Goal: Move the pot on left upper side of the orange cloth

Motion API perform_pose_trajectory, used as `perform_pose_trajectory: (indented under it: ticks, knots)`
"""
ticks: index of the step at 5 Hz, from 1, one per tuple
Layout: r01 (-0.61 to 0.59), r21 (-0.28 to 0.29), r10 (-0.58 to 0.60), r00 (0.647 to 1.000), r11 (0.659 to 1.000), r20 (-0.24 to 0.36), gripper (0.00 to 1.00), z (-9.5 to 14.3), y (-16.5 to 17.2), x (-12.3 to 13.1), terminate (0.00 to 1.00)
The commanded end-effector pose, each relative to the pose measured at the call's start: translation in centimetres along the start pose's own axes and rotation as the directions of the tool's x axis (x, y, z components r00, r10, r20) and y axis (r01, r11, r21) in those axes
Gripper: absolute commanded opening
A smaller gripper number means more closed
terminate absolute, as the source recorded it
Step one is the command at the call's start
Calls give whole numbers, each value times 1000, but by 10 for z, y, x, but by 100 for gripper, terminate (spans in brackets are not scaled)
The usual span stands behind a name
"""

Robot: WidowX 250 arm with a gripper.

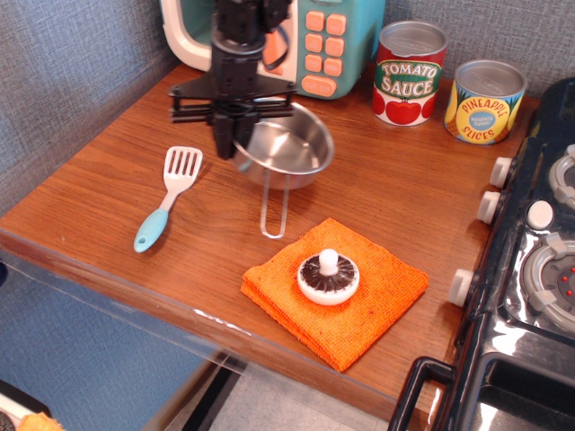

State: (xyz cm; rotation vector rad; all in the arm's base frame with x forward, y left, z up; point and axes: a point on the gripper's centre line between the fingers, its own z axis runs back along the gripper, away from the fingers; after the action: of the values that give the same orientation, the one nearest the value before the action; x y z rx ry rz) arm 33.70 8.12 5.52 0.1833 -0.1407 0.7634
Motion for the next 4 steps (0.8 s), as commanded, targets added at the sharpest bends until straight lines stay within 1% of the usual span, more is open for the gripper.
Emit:
perform_pose_trajectory:
  ticks: [1,2,3,4]
  knots:
    - [1,3,-1,1000,1000,8,0,-5,-7,8,0]
    - [-28,7,28,1000,1000,1,0,-12,-10,12,0]
    - [-11,15,11,1000,1000,-9,100,-13,-14,13,0]
    - [19,3,-19,1000,1000,25,100,-4,-14,17,0]
